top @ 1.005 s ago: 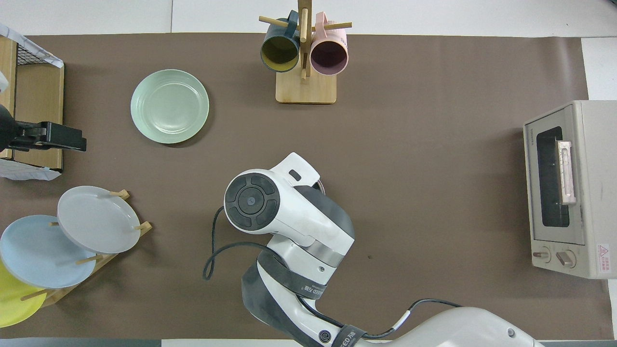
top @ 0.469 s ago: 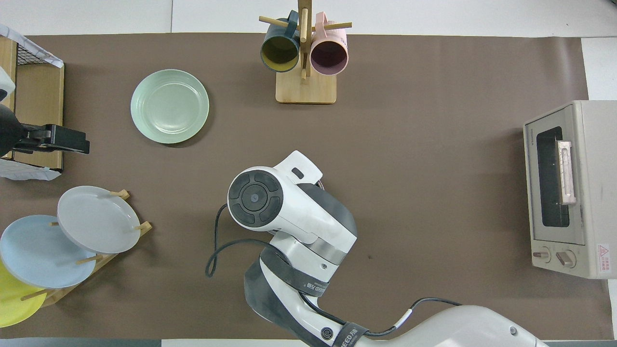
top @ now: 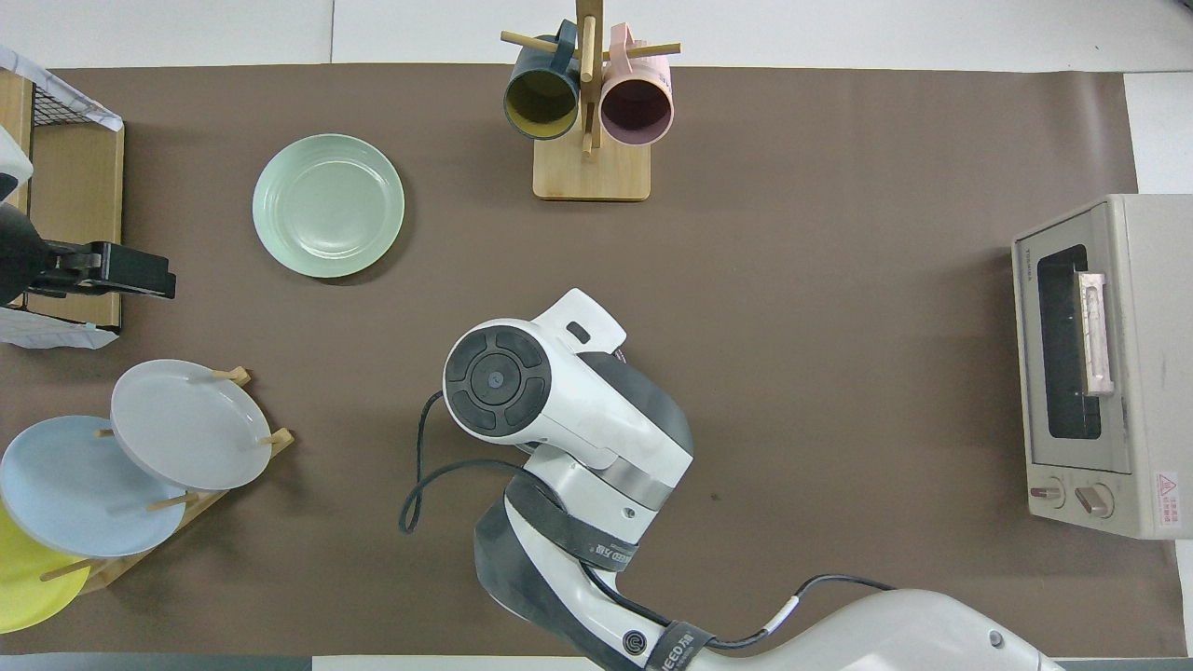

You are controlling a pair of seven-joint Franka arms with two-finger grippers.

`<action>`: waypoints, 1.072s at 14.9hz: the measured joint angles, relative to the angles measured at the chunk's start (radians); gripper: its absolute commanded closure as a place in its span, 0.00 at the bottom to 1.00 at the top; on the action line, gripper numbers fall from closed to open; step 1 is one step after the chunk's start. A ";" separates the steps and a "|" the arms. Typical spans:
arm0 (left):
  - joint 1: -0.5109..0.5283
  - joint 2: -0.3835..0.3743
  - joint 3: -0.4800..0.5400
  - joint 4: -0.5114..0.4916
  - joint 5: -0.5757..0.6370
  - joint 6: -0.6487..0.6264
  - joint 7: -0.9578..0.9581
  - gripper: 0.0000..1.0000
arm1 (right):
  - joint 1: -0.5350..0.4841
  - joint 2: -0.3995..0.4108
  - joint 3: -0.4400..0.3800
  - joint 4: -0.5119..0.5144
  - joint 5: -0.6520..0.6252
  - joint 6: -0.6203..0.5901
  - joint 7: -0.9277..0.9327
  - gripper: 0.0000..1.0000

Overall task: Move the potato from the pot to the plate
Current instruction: 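Reach the right gripper over the pot and grasp the glass lid knob, then lift the lid with the right gripper while the left gripper reaches the pot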

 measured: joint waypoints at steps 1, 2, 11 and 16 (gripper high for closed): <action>0.000 0.000 0.000 0.000 0.000 0.000 0.000 0.00 | 0.000 0.000 0.000 0.000 0.000 0.000 0.000 0.46; 0.000 0.000 0.000 0.000 0.000 0.000 0.000 0.00 | 0.000 0.000 0.000 0.000 0.000 0.000 0.000 0.46; 0.000 0.000 0.000 0.000 0.000 0.000 0.000 0.00 | -0.015 -0.008 -0.011 0.074 0.007 -0.063 -0.061 0.46; -0.002 -0.002 -0.009 -0.007 0.000 0.000 -0.021 0.00 | -0.055 -0.053 -0.117 0.112 0.116 -0.106 -0.293 0.46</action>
